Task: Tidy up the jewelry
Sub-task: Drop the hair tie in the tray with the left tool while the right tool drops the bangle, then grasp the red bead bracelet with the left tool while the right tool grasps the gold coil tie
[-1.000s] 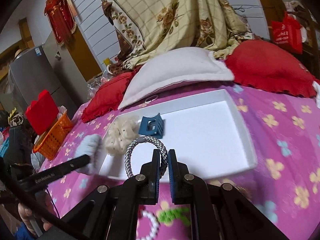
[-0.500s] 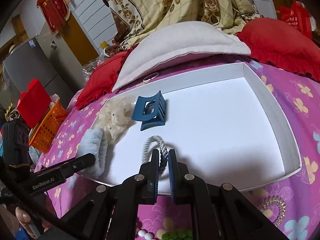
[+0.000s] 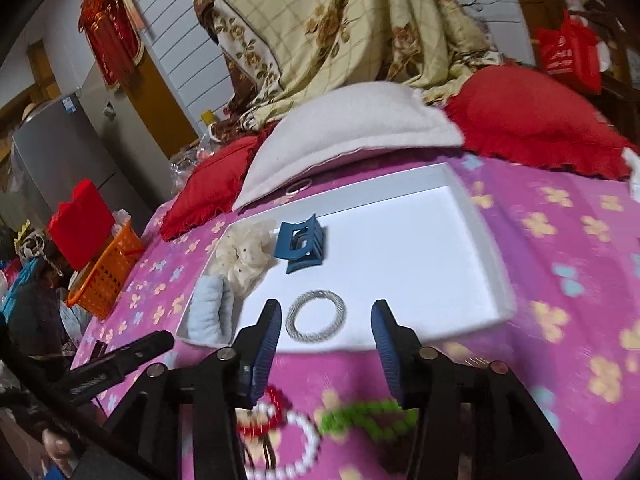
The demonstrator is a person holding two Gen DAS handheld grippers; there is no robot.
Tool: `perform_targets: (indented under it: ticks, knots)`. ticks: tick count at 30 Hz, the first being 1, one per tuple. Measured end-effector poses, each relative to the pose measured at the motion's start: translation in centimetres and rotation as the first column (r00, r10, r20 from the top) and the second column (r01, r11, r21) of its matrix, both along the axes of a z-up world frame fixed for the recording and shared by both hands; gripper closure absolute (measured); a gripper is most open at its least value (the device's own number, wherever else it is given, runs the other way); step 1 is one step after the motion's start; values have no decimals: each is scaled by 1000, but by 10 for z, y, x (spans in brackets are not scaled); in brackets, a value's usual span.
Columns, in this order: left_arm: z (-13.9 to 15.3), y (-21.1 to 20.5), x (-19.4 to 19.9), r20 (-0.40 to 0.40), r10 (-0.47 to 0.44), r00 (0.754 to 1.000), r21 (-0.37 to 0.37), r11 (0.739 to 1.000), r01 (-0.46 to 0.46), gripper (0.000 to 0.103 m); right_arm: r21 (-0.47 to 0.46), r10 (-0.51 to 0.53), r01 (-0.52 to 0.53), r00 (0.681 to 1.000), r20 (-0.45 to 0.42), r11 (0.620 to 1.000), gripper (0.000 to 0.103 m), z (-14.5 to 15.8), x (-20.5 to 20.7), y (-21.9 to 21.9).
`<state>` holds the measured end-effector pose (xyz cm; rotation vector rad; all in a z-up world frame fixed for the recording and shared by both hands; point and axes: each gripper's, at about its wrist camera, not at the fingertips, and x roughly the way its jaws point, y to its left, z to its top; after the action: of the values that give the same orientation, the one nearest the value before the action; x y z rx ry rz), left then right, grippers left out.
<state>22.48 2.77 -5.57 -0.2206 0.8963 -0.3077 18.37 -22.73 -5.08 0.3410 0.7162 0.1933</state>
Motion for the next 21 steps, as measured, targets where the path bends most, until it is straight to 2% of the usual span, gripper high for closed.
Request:
perform_targets:
  ticks: [3,7,10,15,20,21]
  knots:
    - [-10,-12,-9,-35,-20,999,16,1000,21,64,-32,-26,26,1000,-17,999,58,-3,-23,-18]
    - [-30,-31,-13,-74,-57,996,66,996,62,64,-71,-95,91,994,-56,993,58,-19,-34,-44]
    - [-42,-38,-10,-93,-68,993,92,993,77,65,-68,-109,103,990,-92,992,58,-30,-24,-56]
    - [-50,-44,-5,-87,-86,993,112,989,95,65,-130,-109,91,984,-144,987,58,-45,-6,-56]
    - [-51,-49,-1,-65,-107,992,148,982,115,65,-251,-135,87,975,-179,964,58,-59,6,-49]
    - [-51,-50,0,-61,-111,992,159,980,120,65,-270,-137,84,973,-186,959,62,-62,8,-48]
